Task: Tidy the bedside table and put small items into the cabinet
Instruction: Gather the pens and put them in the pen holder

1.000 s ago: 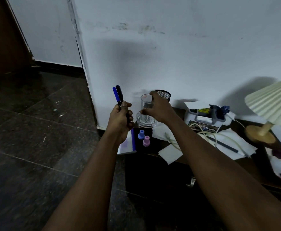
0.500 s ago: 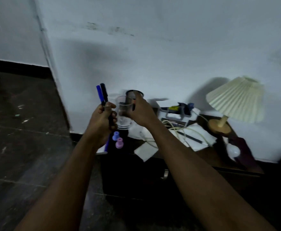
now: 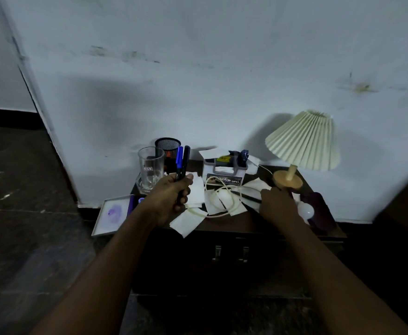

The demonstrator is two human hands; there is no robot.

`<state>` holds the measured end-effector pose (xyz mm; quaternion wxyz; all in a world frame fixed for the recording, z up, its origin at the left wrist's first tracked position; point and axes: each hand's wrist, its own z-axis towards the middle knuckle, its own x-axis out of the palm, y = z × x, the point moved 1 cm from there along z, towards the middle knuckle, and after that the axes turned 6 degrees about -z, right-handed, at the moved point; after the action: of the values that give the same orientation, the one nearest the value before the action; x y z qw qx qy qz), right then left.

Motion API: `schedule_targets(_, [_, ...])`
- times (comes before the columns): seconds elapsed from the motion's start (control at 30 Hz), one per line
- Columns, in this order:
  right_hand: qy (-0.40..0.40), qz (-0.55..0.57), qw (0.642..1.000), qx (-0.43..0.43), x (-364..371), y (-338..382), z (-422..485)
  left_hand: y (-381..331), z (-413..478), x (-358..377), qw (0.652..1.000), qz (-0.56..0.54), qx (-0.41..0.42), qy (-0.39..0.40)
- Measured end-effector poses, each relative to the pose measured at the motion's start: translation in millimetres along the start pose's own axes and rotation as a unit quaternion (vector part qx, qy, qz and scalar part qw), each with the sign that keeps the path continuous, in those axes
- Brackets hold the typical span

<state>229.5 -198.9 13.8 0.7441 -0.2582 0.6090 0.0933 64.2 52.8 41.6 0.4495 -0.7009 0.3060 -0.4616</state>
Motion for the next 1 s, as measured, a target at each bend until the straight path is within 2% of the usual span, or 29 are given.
schedule_targets(0.07, [-0.016,-0.002,1.000,-0.004,0,-2,0,3,0,3,1.000,0.004,-0.005,0.017])
schedule_targets(0.2, [-0.036,0.146,0.988,0.021,-25,-22,5,5,-3,10,0.999,0.043,-0.001,0.006])
schedule_targets(0.33, [-0.137,0.291,0.946,0.042,-70,-37,1,7,-9,17,0.998,0.059,0.010,0.003])
schedule_targets(0.4, [-0.163,0.387,0.907,0.042,-93,-34,-3,8,-11,24,0.999,0.051,0.010,0.011])
schedule_targets(0.43, [-0.156,0.442,0.883,0.030,-102,-28,-5,8,-11,28,0.999,0.047,0.004,0.017])
schedule_targets(0.5, [-0.091,0.548,0.831,-0.016,-113,-9,-10,9,-11,37,0.998,0.040,-0.020,0.034])
schedule_targets(0.6, [0.013,0.614,0.785,-0.081,-108,25,-17,13,-14,50,0.992,0.020,-0.086,0.093])
schedule_targets(0.7, [0.023,0.672,0.736,-0.074,-89,53,-16,15,-19,53,0.975,0.011,-0.153,0.159])
schedule_targets(0.8, [0.047,0.724,0.686,-0.057,-79,69,-15,18,-16,46,0.980,0.046,-0.141,0.132])
schedule_targets(0.83, [0.063,0.728,0.681,-0.055,-78,70,-14,19,-14,44,0.983,0.046,-0.134,0.114])
schedule_targets(0.87, [0.063,0.718,0.691,-0.045,-77,68,-10,19,-12,41,0.986,0.038,-0.131,0.098])
schedule_targets(0.9, [0.037,0.694,0.719,-0.019,-76,63,-5,19,-11,39,0.988,0.025,-0.129,0.084])
schedule_targets(0.97, [-0.083,0.604,0.790,0.073,-73,47,8,16,-8,34,0.991,0.003,-0.116,0.060])
schedule_targets(1.0, [-0.144,0.556,0.811,0.114,-71,38,13,15,-8,32,0.993,-0.004,-0.107,0.051])
